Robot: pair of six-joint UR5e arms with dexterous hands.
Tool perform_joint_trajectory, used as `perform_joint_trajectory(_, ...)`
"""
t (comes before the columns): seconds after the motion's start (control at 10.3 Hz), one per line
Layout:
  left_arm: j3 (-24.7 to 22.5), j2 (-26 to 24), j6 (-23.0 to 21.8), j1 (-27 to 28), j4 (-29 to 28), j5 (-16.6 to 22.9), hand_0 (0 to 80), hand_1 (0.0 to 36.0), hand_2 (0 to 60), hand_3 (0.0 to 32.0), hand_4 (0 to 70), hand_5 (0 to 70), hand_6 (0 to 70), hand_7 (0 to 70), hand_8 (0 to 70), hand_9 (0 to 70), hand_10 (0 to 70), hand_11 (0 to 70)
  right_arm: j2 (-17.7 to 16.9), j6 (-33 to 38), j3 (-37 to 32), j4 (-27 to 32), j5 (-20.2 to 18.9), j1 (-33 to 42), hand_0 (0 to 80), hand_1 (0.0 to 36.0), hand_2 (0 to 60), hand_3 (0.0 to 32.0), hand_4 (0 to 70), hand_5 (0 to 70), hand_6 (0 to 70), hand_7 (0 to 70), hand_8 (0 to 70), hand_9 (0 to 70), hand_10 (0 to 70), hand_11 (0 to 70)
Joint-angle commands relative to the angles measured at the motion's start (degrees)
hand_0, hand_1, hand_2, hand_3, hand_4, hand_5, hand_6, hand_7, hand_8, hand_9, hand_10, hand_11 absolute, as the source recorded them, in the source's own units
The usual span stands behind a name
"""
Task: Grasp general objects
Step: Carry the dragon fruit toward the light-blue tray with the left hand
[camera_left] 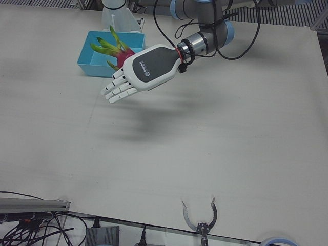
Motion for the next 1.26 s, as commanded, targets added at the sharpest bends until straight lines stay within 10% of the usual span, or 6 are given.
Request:
perform_joint_trajectory(0.0,-1.88,-0.34,-0.21,10.89,-0.39,-7.19,52.8,26.2,60.0,0.0,49.5,70.0,15.3,24.6,21.1,11.9,4.2,7.0,0.00,0.00,0.00,0.00,-0.01,0.00,0.0,0.0,0.0,0.0,0.0,0.0,0.0,0.0,0.0,0.0,0.0,0.0)
perform_joint_trajectory(0.58,-2.77,-9.19,-0.74,27.68,0.65,-12.83,54.8,27.3,60.0,0.0,52.2,70.0,15.5,24.9,20.8,11.3,3.8,6.6,0.00,0.00,0.00,0.00,0.07,0.00,0.0,0.0,0.0,0.0,0.0,0.0,0.0,0.0,0.0,0.0,0.0,0.0)
perform_joint_trajectory(1.17,-2.94,-10.36,-3.44,28.50,1.10,-12.05,53.4,25.7,59.4,0.0,49.1,70.0,14.0,22.9,19.6,9.9,3.1,5.5,0.00,0.00,0.00,0.00,0.07,0.00,0.0,0.0,0.0,0.0,0.0,0.0,0.0,0.0,0.0,0.0,0.0,0.0)
